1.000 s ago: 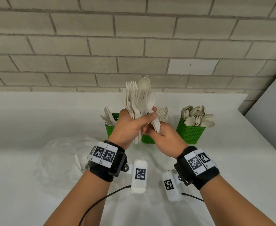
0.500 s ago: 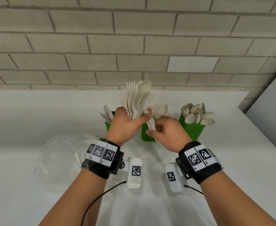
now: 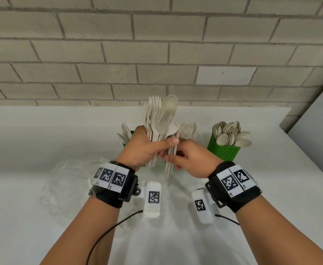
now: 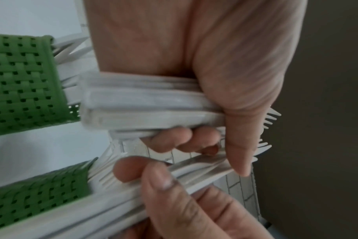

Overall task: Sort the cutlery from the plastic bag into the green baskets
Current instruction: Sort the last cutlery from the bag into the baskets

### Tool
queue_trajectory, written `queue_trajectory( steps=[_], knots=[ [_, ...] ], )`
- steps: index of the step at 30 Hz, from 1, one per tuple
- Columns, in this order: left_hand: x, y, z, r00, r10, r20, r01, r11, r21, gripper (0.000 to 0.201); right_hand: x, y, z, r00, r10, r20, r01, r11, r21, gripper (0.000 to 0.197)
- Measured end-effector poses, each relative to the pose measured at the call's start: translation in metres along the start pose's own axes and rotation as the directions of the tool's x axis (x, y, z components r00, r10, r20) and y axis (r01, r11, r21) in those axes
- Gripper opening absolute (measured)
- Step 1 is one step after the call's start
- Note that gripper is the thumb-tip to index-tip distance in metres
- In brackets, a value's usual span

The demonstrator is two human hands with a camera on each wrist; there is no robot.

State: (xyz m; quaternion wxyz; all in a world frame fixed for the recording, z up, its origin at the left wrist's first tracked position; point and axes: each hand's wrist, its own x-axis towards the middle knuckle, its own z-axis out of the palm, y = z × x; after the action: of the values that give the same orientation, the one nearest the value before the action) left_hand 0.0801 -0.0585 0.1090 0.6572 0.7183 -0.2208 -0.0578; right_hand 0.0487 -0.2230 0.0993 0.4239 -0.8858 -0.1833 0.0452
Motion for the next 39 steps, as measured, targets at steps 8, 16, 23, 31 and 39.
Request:
queue_trajectory(
  steps=[8, 16, 23, 31, 39],
  knots=[
    [0.019, 0.017, -0.025, 0.976, 0.070, -0.204, -0.079, 0.996, -0.034, 0.020, 0.039, -0.024, -0.007, 0.975, 0.050, -0.216, -0.071, 0.993, -0.093, 0.024],
    [0.013, -0.015, -0.052, 0.880, -0.115, -0.460, -0.009, 0.966, -0.258, 0.008, 0.071, -0.016, -0.001, 0.903, 0.152, -0.402, -0.082, 0.979, 0.187, 0.011],
    [0.007, -0.031, -0.048, 0.890, -0.157, -0.428, 0.049, 0.967, -0.252, 0.005, 0.093, -0.003, 0.026, 0.954, 0.136, -0.268, -0.142, 0.990, -0.003, 0.012],
    [0.005, -0.034, -0.040, 0.923, -0.132, -0.361, 0.065, 0.979, -0.192, 0.029, 0.091, -0.004, 0.027, 0.943, 0.140, -0.302, -0.132, 0.990, 0.044, 0.020],
    [0.004, -0.021, -0.017, 0.972, -0.160, -0.171, 0.118, 0.965, -0.234, 0.016, 0.049, -0.028, -0.003, 0.906, 0.238, -0.349, -0.042, 0.873, 0.487, 0.034]
  ],
)
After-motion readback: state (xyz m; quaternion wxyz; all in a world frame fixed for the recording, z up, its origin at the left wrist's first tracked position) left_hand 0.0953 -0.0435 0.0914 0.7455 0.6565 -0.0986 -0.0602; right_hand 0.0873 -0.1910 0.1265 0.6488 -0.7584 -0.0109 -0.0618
